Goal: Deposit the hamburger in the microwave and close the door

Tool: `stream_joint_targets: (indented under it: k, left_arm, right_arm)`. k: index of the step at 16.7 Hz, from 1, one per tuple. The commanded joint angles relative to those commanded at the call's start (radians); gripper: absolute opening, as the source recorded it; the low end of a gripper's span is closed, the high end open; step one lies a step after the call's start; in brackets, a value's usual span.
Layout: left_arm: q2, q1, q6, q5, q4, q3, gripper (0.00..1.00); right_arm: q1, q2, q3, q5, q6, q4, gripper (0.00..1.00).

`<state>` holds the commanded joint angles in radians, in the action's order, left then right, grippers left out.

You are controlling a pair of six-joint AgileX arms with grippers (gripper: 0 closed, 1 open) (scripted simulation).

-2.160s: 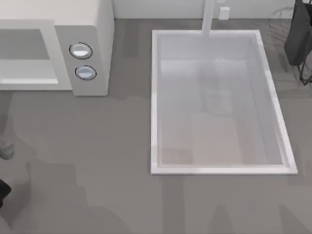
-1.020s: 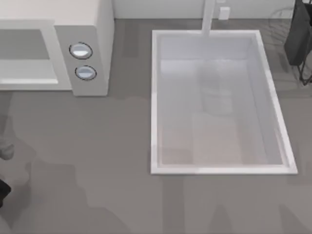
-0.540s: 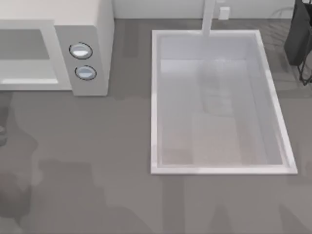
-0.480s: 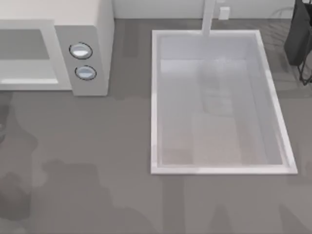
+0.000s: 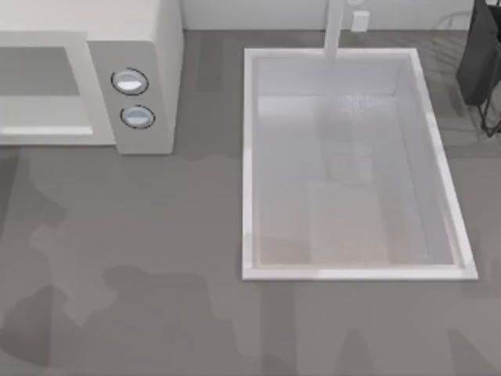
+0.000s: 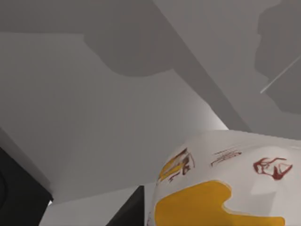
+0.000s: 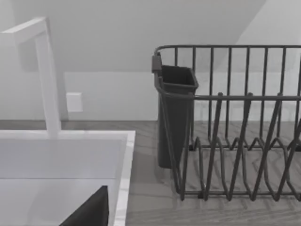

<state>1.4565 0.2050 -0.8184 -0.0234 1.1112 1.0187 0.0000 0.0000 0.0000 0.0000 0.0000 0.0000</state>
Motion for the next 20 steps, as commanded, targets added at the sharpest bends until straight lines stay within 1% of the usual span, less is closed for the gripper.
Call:
stream_joint_targets:
  k: [4,6,8,10,13,20]
  left_arm:
    - [0.014,0.002,0.009,-0.003,-0.032,0.004,0.00]
    - [0.041,0.003,0.035,-0.012,-0.103,0.016,0.00]
    - [0.089,0.002,0.074,-0.026,-0.215,0.027,0.00]
    - [0.152,0.001,0.125,-0.043,-0.361,0.034,0.00]
    - [0.263,-0.002,0.220,-0.072,-0.626,0.031,0.00]
    - [0.523,-0.006,0.489,-0.145,-1.344,-0.006,0.00]
  right_arm:
    - [0.000,0.000,0.000,0.000,0.000,0.000,1.00]
    - [0.000,0.000,0.000,0.000,0.000,0.000,1.00]
    - [0.000,0.000,0.000,0.000,0.000,0.000,1.00]
    - [0.000,0.000,0.000,0.000,0.000,0.000,1.00]
    - [0.000,0.000,0.000,0.000,0.000,0.000,1.00]
    - [0.000,0.000,0.000,0.000,0.000,0.000,1.00]
